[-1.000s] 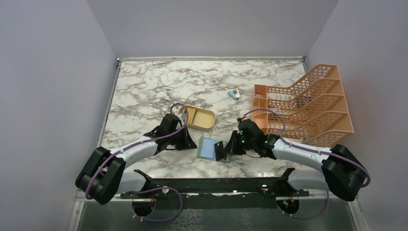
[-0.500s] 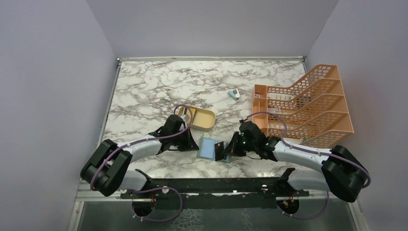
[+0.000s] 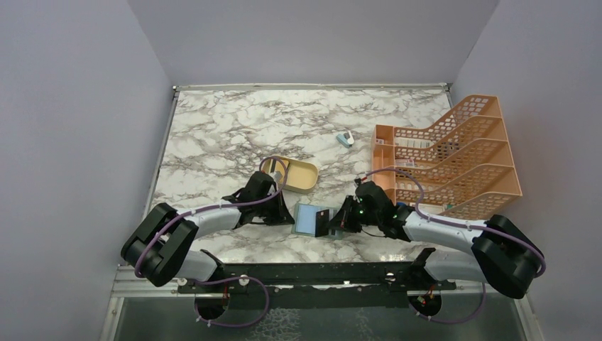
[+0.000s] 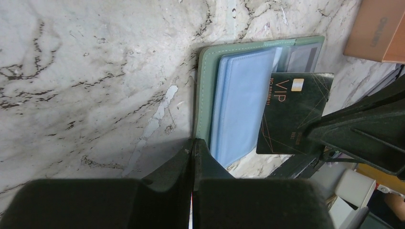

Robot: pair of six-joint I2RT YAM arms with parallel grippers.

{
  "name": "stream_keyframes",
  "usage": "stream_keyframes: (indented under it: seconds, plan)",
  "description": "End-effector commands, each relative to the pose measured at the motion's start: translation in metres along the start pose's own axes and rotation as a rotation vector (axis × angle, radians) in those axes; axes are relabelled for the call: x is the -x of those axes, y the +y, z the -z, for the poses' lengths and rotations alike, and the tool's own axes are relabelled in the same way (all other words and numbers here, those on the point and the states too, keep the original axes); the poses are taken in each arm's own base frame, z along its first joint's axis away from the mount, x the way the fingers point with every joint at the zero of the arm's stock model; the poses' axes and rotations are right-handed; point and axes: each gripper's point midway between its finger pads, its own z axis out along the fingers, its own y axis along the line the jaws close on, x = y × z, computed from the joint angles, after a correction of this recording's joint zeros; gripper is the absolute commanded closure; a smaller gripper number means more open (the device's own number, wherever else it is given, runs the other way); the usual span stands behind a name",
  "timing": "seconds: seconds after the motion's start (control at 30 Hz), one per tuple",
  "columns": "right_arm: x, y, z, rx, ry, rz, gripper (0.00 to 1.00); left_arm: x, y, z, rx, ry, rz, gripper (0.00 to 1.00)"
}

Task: Put the credit cards into the card holder
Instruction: Insert the credit card into the card holder.

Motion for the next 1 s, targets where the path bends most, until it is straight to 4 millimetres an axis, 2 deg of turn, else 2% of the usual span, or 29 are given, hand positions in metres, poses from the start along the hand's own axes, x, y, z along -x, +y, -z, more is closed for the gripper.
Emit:
stream_keyframes:
  seconds: [0.0,0.6,0.97]
  plan:
    - [0.000,0.006,-0.001,0.041,0.006,-0.016,0.99,-0.006,0.011,-0.003,0.045,0.005,-0.007,0.97]
    - [0.007,-0.027,-0.014,-0.069,-0.023,0.034,0.99,-0.009,0.022,-0.002,0.111,0.020,-0.022,0.97]
    - [0.014,-0.030,-0.012,-0.075,-0.066,0.018,0.99,-0.012,0.026,-0.003,0.127,0.022,-0.013,0.96]
